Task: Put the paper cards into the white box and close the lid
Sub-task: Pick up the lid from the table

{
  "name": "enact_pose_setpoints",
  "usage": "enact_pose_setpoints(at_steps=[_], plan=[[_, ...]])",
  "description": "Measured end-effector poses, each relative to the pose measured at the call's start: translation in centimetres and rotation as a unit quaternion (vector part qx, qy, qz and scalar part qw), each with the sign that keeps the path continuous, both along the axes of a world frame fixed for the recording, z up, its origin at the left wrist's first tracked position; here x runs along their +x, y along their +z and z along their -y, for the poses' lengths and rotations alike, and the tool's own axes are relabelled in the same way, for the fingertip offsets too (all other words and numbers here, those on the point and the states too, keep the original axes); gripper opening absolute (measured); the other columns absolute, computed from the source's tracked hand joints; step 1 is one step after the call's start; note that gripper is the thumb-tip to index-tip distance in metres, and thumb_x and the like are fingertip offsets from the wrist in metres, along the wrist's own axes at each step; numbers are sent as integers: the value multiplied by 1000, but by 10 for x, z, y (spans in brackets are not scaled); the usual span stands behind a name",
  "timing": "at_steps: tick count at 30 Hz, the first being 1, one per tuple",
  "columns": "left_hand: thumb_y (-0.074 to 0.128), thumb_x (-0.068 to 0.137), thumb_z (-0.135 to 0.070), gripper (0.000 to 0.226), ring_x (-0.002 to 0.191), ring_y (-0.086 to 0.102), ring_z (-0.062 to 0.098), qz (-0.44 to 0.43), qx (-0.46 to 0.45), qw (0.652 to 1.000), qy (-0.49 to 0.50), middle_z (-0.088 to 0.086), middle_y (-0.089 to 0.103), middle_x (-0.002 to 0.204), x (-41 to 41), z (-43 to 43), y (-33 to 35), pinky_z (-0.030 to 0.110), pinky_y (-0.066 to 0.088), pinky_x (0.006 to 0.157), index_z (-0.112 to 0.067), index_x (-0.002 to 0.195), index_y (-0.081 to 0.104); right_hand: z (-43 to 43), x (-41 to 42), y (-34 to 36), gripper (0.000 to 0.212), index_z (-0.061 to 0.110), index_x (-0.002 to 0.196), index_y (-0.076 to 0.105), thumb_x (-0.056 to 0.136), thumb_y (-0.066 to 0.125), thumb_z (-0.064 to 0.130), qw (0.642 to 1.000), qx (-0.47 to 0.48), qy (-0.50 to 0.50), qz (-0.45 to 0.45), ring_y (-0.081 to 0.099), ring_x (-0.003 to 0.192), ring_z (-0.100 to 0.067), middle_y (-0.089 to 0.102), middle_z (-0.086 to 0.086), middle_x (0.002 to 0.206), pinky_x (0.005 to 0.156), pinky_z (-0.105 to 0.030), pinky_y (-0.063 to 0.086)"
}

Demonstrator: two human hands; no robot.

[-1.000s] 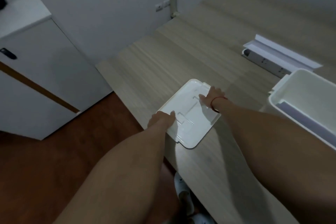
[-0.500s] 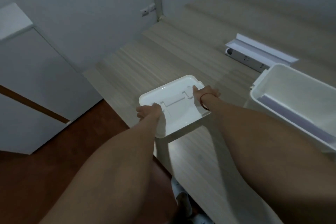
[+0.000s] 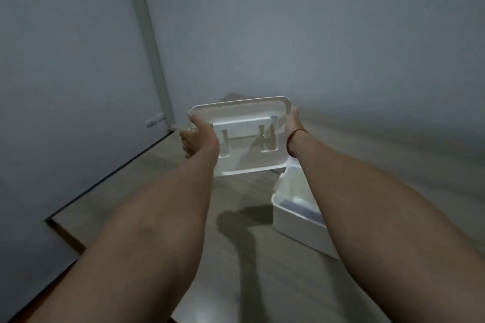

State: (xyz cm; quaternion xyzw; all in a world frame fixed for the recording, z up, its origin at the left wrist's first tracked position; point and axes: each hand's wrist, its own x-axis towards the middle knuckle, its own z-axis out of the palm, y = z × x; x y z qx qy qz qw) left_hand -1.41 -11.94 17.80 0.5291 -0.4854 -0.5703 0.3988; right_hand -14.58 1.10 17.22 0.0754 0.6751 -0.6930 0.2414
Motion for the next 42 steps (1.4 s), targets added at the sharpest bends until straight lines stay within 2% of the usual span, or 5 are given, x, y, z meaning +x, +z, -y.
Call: enact_pose_setpoints(at_steps=[5,15,18,23,42], plan=[[30,82,-77,90,136,41,30,-96,4,991,-98,15,50,143,-41,-46,30,43,29,115,-7,136,49,-78,-7,42,58,16,58,62,91,34,55,989,-135,-62,-3,61,47,-20,64,0,45,50,-19,49],[56,78,-50,50,84,62,24,-128,146,945,-263,10,68,111,-75,-91,7,30,49,74,-8,104,66,-179,-30,2,31,9,61,40,92,41,3,982,-60,-175,19,50,22,-12,47,-4,30,37,-14,49],[60,77,-23,17,50,51,17,-34,102,947,-302,7,67,81,-85,-97,-2,20,37,47,-8,85,63,-190,-37,-12,11,5,75,51,81,44,1,988,-27,-154,12,55,57,-24,57,-10,70,84,-32,56],[58,75,-28,66,119,59,32,147,-16,912,-383,13,56,137,-106,-104,-26,41,49,102,-3,135,47,-209,-31,-18,57,-2,114,61,58,68,7,976,33,-213,-4,61,78,-23,68,-11,103,58,-29,54],[43,99,-35,52,130,50,36,278,-144,867,-388,22,54,138,-80,-116,-137,36,41,103,5,132,52,-188,13,-129,45,7,128,60,89,62,29,943,184,-278,-20,59,121,-28,62,-12,132,99,-29,45]])
